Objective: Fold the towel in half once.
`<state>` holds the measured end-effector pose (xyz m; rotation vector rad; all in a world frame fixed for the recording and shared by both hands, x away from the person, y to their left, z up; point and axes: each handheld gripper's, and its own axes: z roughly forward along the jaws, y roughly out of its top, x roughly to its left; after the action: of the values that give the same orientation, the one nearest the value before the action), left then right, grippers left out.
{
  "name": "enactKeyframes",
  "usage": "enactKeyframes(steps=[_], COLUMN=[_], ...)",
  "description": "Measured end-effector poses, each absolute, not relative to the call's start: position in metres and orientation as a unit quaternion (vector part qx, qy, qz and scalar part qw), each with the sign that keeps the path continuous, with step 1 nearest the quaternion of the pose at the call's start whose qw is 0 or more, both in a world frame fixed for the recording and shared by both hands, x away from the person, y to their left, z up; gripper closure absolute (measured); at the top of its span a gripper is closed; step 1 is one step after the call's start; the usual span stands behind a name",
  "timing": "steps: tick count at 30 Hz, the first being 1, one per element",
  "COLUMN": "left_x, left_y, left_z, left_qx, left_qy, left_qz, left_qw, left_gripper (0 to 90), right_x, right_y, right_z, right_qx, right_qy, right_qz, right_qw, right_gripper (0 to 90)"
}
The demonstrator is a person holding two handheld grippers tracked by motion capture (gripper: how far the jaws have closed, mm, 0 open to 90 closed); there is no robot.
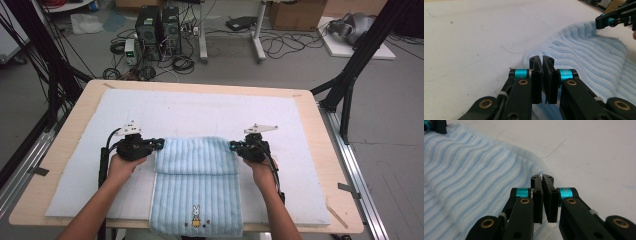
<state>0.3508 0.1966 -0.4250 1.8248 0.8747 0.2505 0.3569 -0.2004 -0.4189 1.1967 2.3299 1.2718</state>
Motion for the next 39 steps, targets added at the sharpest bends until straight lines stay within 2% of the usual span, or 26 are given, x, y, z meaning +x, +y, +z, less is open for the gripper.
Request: enactKeyframes(steps=[13, 19, 27, 29, 30, 32, 33, 34, 39], left_x=[0.318, 0.299, 0.285, 0.286, 0.287, 0.291, 0.294, 0.297, 0.320], left_y=[0.208, 0.209, 0.211, 0.211, 0.211, 0.213, 0.216, 0.217, 0.218], left_z=[-0.426, -0.432, -0.442, -0.444, -0.444, -0.441, -0.439, -0.436, -0.430], left_qx=[0.756, 0.774, 0.793, 0.792, 0.789, 0.773, 0.766, 0.758, 0.742], left_qy=[0.341, 0.327, 0.324, 0.333, 0.344, 0.366, 0.372, 0.379, 0.394], left_qz=[0.070, 0.046, 0.019, 0.020, 0.025, 0.044, 0.057, 0.067, 0.086], left_qw=[0.554, 0.539, 0.515, 0.511, 0.509, 0.516, 0.521, 0.527, 0.536], left_gripper=[85.6, 85.6, 84.6, 79.5, 70.2, 49.5, 46.3, 46.4, 51.6], right_x=[0.317, 0.298, 0.277, 0.275, 0.276, 0.279, 0.281, 0.283, 0.302], right_y=[-0.220, -0.229, -0.226, -0.225, -0.226, -0.228, -0.230, -0.233, -0.231], right_z=[-0.406, -0.417, -0.424, -0.426, -0.427, -0.428, -0.427, -0.426, -0.427], right_qx=[0.381, 0.383, 0.369, 0.373, 0.374, 0.388, 0.402, 0.414, 0.432], right_qy=[0.785, 0.795, 0.819, 0.824, 0.825, 0.817, 0.807, 0.794, 0.790], right_qz=[0.480, 0.464, 0.432, 0.419, 0.415, 0.417, 0.424, 0.437, 0.421], right_qw=[0.090, 0.070, 0.075, 0.075, 0.082, 0.084, 0.085, 0.082, 0.110], right_gripper=[87.5, 87.5, 87.5, 87.3, 86.0, 74.8, 67.3, 64.1, 66.5])
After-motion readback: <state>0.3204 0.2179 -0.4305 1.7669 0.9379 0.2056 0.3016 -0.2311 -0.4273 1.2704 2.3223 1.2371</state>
